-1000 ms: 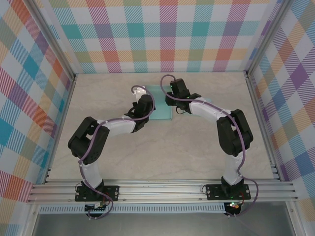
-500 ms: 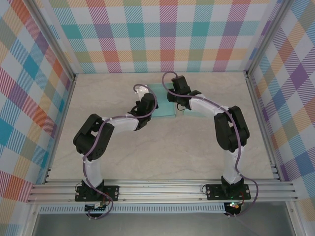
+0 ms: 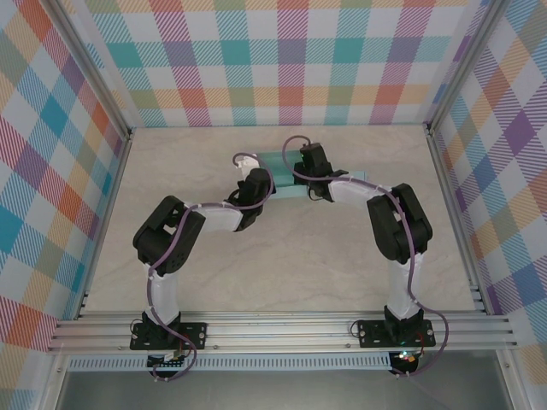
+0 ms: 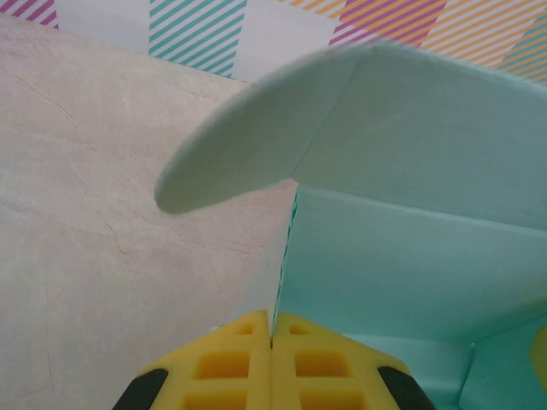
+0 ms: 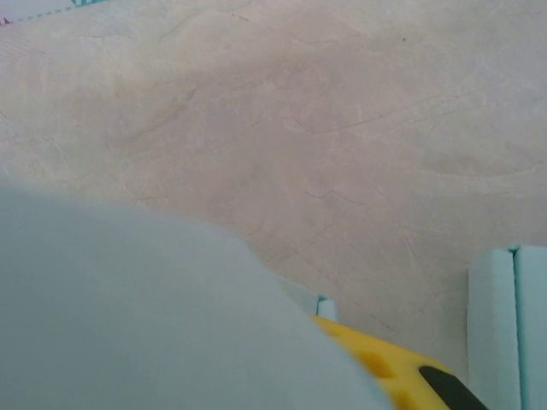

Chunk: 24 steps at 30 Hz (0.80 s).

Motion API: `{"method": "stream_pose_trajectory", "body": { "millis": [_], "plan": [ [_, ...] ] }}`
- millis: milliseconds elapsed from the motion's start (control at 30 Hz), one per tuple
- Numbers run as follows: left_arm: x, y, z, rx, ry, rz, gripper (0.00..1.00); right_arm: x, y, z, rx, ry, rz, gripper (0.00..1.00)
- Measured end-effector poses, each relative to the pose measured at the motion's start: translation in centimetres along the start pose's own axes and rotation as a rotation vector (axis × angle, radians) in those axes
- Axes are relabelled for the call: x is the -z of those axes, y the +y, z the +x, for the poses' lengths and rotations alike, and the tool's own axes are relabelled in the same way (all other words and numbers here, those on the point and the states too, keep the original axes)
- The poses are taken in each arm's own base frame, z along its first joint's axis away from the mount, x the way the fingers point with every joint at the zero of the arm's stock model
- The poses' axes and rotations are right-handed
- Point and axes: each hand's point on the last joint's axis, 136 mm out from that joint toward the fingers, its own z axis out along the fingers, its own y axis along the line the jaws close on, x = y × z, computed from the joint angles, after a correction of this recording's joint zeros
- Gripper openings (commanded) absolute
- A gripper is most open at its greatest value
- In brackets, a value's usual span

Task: Fold the paper box

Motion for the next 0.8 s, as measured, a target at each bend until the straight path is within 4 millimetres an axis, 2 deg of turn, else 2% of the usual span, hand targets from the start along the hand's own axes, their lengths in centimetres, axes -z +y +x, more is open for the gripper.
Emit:
{"method": "stream_pose_trajectory", "body": {
  "millis": [233,400,467,567,733,800],
  "plan": [
    [0.4,0.4,0.4,0.023,-0.027,0.018,0.0,1.0,0.3,0.7,0.018,-0.034,-0.006,0.21],
    [1.7,0.8,1.3,0.027,-0.016,0.058,0.0,2.0,0.4,1.9,0.049,-0.038,-0.02,0.2],
    [2.4,1.1,1.8,0.022,0.001,0.071,0.06,2.1,0.4,2.5,0.064,-0.038,-0.024,0.2],
    [3.3,1.2,2.4,0.023,0.024,0.098,0.22,2.3,0.3,3.1,0.071,-0.048,-0.032,0.2],
    [4.8,1.7,4.3,0.028,0.094,0.138,0.41,2.4,-0.1,5.3,0.099,-0.015,-0.026,0.2],
    [5.6,2.0,4.9,0.034,0.116,0.15,0.52,2.4,0.1,5.4,0.112,-0.021,-0.026,0.2]
  ]
}}
